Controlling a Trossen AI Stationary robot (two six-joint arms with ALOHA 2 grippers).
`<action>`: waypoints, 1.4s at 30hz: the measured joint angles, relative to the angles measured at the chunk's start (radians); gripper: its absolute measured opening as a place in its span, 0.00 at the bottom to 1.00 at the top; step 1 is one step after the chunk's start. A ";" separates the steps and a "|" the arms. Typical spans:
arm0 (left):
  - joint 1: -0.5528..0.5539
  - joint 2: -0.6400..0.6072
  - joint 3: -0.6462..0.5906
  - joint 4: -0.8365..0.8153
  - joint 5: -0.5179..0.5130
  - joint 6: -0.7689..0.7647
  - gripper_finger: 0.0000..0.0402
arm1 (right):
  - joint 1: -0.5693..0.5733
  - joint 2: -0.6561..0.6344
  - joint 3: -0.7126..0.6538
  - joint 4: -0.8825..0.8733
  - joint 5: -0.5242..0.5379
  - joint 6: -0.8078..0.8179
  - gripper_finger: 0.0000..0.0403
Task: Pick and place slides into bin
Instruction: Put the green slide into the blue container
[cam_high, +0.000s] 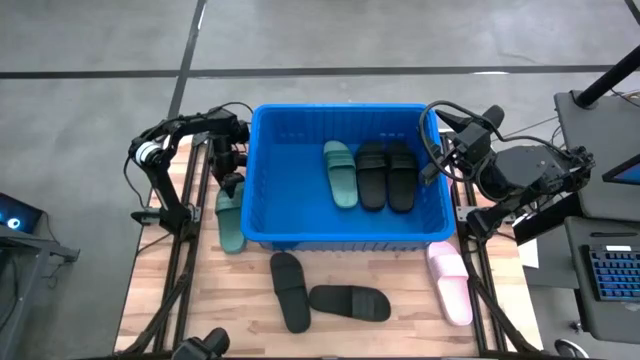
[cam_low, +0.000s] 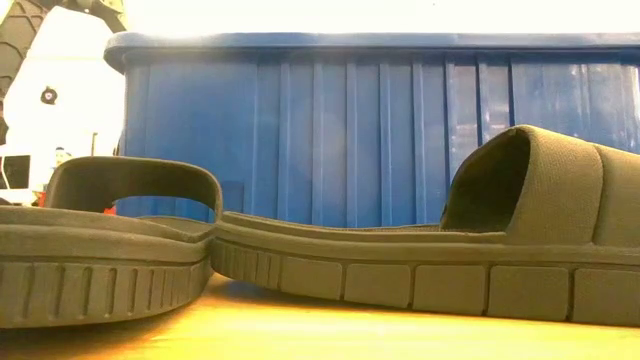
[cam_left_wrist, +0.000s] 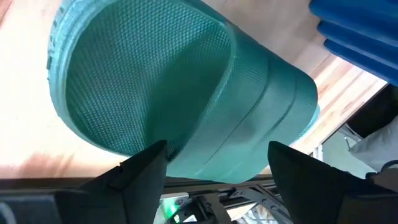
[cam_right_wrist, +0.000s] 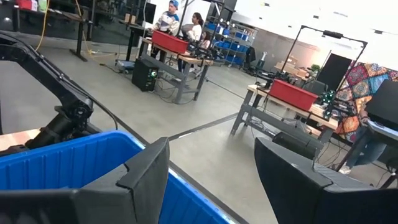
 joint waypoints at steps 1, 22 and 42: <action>0.000 0.000 0.000 0.000 0.000 -0.001 0.65 | 0.000 0.000 0.000 0.000 0.000 0.000 0.56; -0.002 0.045 -0.057 -0.004 0.037 -0.079 0.60 | 0.000 0.000 0.000 0.001 0.000 0.001 0.56; -0.002 0.045 -0.067 -0.043 0.042 -0.073 0.01 | 0.000 0.000 0.000 0.002 0.000 -0.020 0.56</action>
